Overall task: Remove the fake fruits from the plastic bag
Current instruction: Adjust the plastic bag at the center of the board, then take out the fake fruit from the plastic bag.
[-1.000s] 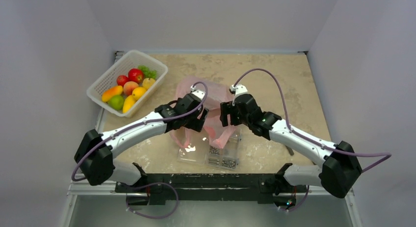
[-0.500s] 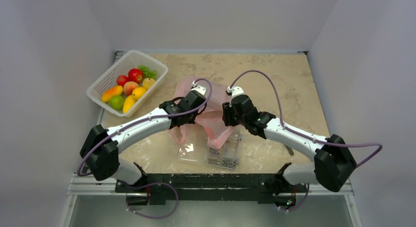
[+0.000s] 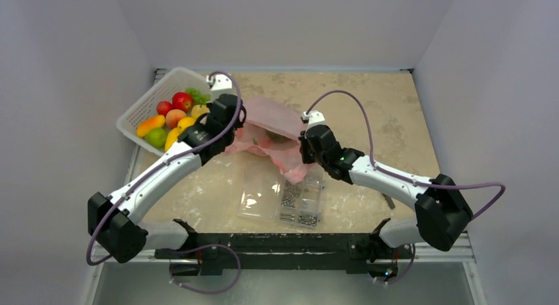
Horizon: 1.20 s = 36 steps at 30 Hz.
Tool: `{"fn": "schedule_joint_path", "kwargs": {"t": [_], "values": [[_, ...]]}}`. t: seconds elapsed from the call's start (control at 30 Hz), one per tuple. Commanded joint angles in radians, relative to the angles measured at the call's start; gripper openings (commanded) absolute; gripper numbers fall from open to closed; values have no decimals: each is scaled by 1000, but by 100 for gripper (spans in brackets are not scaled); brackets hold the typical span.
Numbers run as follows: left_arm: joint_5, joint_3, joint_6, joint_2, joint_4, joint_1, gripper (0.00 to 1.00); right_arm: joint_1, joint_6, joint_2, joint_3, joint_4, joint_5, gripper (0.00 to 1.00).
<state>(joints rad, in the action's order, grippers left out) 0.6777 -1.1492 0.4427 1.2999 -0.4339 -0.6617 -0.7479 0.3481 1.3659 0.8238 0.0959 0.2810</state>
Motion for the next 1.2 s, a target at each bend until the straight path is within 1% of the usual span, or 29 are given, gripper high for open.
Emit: {"fn": "schedule_joint_path", "kwargs": {"t": [0.0, 0.07, 0.13, 0.17, 0.2, 0.27, 0.3, 0.37, 0.4, 0.43, 0.5, 0.53, 0.6, 0.63, 0.7, 0.77, 0.83, 0.87, 0.97, 1.1, 1.17], "values": [[23, -84, -4, -46, 91, 148, 0, 10, -13, 9, 80, 10, 94, 0], [-36, -89, -25, -63, 70, 157, 0, 10, -31, 12, 108, 10, 78, 0], [-146, -58, -37, -100, 62, 160, 0, 11, -46, 15, 132, 12, 62, 0], [-199, -58, -30, -111, 14, 167, 0, 10, -56, 18, 139, 11, 49, 0], [-256, -71, -15, -113, -54, 175, 3, 11, -64, 20, 145, 7, 33, 0], [-324, -96, 7, -126, -173, 180, 30, 11, -81, 28, 159, 5, 7, 0], [-375, -89, 12, -151, -202, 179, 38, 10, -85, 31, 168, 6, -15, 0], [-516, -31, 23, -254, -183, 179, 50, 11, -94, 33, 188, 16, -51, 0], [-587, 7, 34, -307, -161, 179, 61, 11, -98, 33, 194, 22, -54, 0], [-662, 34, 55, -353, -152, 179, 66, 11, -98, 32, 201, 27, -56, 0], [-785, 76, 105, -416, -129, 180, 67, 11, -99, 28, 206, 35, -71, 0], [-843, 100, 139, -435, -97, 178, 67, 10, -96, 25, 206, 35, -79, 0], [-928, 175, 223, -451, 5, 158, 58, 10, -86, 17, 198, 32, -98, 0], [-941, 204, 266, -447, 64, 129, 55, 11, -81, 12, 191, 28, -107, 0], [-891, 237, 303, -417, 148, 54, 50, 11, -74, 1, 180, 22, -125, 0], [-798, 235, 353, -359, 162, -3, 43, 11, -70, -10, 170, 20, -133, 0], [-742, 241, 401, -302, 218, -25, 35, 11, -69, -24, 156, 21, -138, 0], [-716, 248, 426, -277, 236, -30, 34, 10, -70, -34, 145, 19, -136, 0], [-709, 246, 449, -171, 346, -31, 26, 10, -71, -60, 111, 7, -130, 0], [-722, 195, 463, -23, 411, -30, 23, 10, -83, -85, 85, -1, -141, 0], [-734, 179, 481, 48, 493, -29, 21, 11, -89, -94, 70, -9, -145, 0]]}}
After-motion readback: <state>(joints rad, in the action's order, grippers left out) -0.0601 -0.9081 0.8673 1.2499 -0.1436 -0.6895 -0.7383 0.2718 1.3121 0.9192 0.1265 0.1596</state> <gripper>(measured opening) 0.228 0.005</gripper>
